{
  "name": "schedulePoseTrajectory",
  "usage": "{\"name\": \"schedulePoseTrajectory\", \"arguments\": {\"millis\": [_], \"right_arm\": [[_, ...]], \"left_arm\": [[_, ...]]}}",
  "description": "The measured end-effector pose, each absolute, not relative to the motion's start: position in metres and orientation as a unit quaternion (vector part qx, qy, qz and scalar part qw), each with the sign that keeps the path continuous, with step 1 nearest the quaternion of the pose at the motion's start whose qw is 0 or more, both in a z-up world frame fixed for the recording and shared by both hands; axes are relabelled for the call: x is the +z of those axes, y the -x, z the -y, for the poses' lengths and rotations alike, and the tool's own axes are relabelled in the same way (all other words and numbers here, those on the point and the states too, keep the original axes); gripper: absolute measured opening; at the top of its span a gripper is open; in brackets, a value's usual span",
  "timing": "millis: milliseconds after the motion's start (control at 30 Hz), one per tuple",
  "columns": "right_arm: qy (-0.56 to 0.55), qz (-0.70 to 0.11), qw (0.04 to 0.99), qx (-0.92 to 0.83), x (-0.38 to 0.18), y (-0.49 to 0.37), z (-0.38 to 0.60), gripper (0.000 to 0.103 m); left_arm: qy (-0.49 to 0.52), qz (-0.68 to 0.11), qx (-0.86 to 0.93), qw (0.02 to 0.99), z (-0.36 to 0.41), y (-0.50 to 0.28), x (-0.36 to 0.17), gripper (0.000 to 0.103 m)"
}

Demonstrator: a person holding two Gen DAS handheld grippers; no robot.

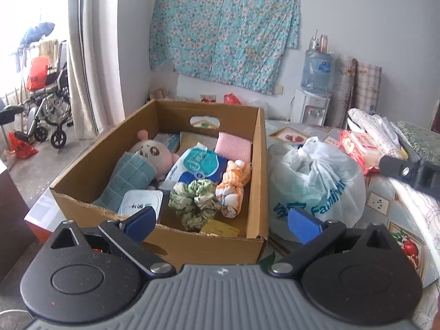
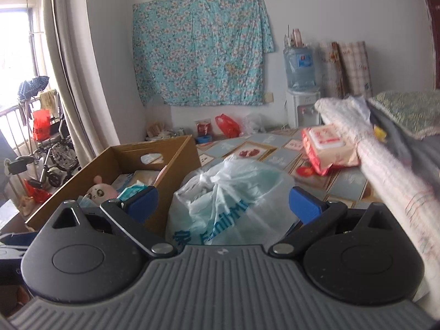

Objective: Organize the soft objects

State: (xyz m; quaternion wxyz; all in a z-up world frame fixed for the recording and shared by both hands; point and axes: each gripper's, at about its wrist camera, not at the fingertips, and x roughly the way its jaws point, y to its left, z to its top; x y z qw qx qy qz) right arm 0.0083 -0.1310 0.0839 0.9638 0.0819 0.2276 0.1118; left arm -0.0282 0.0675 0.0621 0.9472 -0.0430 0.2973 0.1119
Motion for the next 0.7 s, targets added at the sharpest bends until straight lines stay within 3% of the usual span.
{"name": "schedulePoseTrajectory", "arguments": {"millis": [433,700], "right_arm": [[-0.094,-0.256,0.950,0.151,0.071,-0.002,0.114,0.102],[-0.099,-0.269,0.945,0.159,0.065,0.002,0.118,0.102]], "left_arm": [[0.035,-0.257,0.109,0.960,-0.071,0.042,0.068,0.103],[0.049,-0.299,0.132,0.944,-0.083,0.041,0.057,0.103]]}}
